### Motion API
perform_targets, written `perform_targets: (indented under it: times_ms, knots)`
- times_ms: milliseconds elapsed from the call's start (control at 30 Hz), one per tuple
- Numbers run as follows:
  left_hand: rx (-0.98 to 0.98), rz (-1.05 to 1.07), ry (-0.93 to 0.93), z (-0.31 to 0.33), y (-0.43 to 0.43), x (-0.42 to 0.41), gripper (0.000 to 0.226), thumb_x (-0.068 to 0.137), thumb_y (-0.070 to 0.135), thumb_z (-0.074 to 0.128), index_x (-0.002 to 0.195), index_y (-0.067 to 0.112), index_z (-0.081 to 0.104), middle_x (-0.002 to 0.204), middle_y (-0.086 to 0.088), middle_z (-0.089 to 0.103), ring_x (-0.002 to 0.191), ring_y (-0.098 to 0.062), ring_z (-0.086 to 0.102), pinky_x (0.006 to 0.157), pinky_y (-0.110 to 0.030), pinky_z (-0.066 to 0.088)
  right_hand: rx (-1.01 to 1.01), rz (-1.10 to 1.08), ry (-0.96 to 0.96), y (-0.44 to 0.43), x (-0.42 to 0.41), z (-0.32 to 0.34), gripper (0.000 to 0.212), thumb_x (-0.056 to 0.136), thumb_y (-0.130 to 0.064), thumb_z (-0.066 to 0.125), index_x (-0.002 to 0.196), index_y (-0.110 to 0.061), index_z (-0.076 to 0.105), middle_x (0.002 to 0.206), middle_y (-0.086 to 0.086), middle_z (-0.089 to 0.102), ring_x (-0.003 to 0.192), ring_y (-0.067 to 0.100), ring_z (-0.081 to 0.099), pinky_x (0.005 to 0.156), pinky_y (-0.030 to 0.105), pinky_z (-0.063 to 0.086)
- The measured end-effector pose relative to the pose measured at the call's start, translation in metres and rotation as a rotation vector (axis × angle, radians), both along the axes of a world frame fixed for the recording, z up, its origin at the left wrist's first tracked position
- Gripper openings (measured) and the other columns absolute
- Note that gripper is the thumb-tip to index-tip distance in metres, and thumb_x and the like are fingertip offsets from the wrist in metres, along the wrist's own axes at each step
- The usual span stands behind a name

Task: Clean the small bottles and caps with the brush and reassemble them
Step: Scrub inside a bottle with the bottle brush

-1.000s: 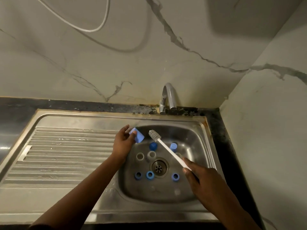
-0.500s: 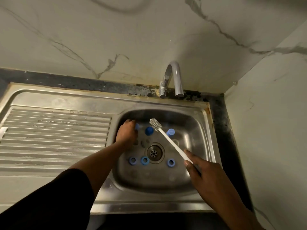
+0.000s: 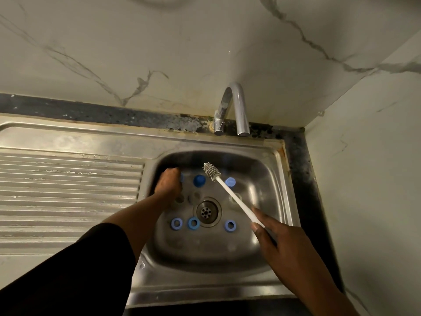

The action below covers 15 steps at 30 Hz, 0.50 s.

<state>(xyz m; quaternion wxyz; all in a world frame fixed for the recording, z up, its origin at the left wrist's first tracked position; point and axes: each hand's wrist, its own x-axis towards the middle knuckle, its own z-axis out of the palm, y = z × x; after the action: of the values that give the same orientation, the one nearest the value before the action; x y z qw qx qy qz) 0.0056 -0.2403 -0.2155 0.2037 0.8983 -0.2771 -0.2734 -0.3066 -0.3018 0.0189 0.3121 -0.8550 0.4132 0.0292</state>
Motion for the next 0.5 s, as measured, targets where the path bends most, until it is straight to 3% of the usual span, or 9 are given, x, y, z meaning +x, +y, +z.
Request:
perform_targets:
  times_ms: [267, 400, 500]
  knots:
    - [-0.086, 0.023, -0.013, 0.02, 0.009, -0.011, 0.039, 0.098, 0.008, 0.066, 0.136, 0.015, 0.061, 0.12, -0.009, 0.068, 0.106, -0.024, 0.067, 0.087, -0.032, 0.052, 0.0, -0.008, -0.029, -0.004, 0.001, -0.002, 0.056, 0.096, -0.063, 0.041, 0.15, -0.048, 0.047, 0.076, -0.019, 0.069, 0.08, -0.01, 0.066, 0.071, 0.018, 0.058]
    - [-0.168, -0.006, 0.036, 0.035, 0.026, -0.035, 0.062, 0.085, 0.007, 0.076, 0.143, 0.016, 0.055, 0.14, -0.009, 0.057, 0.128, -0.029, 0.057, 0.107, -0.041, 0.051, 0.002, 0.003, -0.055, -0.005, 0.001, -0.005, 0.048, 0.101, -0.055, 0.048, 0.149, -0.049, 0.047, 0.072, -0.016, 0.067, 0.076, -0.005, 0.066, 0.068, 0.023, 0.058]
    - [-0.066, -0.043, 0.069, 0.029, 0.037, -0.049, 0.075, 0.083, 0.017, 0.08, 0.15, 0.017, 0.046, 0.143, -0.006, 0.049, 0.129, -0.027, 0.052, 0.11, -0.042, 0.048, 0.006, 0.016, -0.067, -0.005, 0.0, -0.007, 0.046, 0.104, -0.05, 0.051, 0.149, -0.051, 0.045, 0.069, -0.014, 0.067, 0.073, -0.002, 0.067, 0.066, 0.026, 0.059]
